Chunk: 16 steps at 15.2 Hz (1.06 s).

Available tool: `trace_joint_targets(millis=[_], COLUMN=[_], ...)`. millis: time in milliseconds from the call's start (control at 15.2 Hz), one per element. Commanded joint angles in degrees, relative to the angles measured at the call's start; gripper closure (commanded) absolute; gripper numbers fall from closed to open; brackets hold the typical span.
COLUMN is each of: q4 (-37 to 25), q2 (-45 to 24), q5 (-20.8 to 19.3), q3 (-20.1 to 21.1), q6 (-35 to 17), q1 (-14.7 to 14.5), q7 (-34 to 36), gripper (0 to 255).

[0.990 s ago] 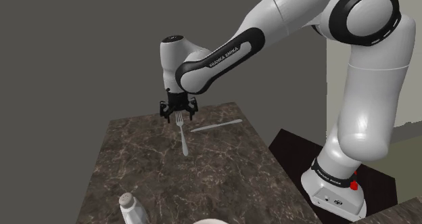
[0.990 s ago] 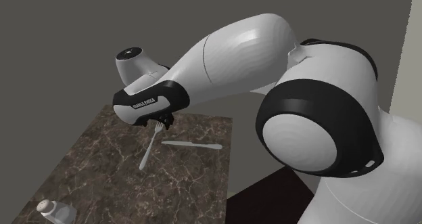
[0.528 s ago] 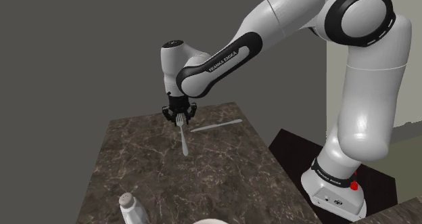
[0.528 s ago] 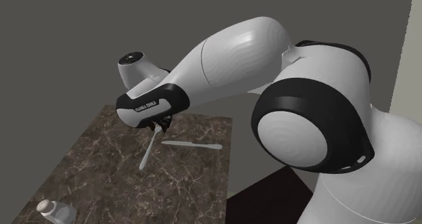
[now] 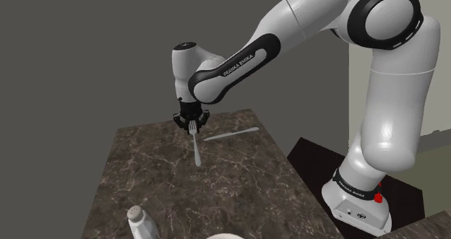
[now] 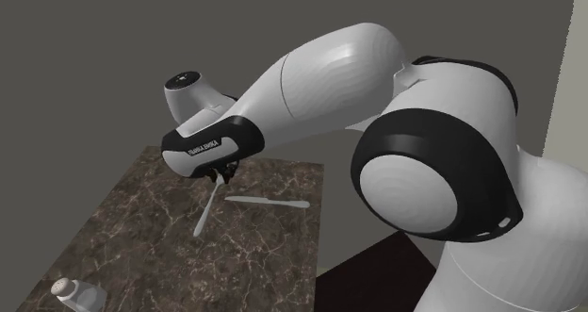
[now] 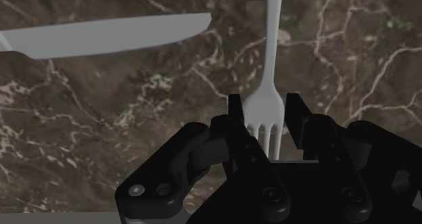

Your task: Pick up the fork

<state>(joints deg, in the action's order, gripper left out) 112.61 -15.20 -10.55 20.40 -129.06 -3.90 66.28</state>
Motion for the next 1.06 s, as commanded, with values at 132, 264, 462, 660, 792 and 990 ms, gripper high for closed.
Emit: trace_joint_targets(millis=[132,264,462,660,792,990], q4=[-0.96,-1.61,-2.68,-3.88,-4.74,-5.26], q2=[1.00,1.74,2.78,3.72,4.29,4.60], q5=[0.84,1.28,1.90,2.46,2.79,2.97], q3=[0.36,0.50,0.67,0.81,0.89,0.93], q6=[1.66,2.98,5.00,7.05,8.43,9.22], q1=[0.08,0.18,0.31,0.41,0.46,0.49], q7=[-0.57,-0.91,-1.39,-1.83,-2.10,-2.24], gripper=[255,255,255,255,255,255])
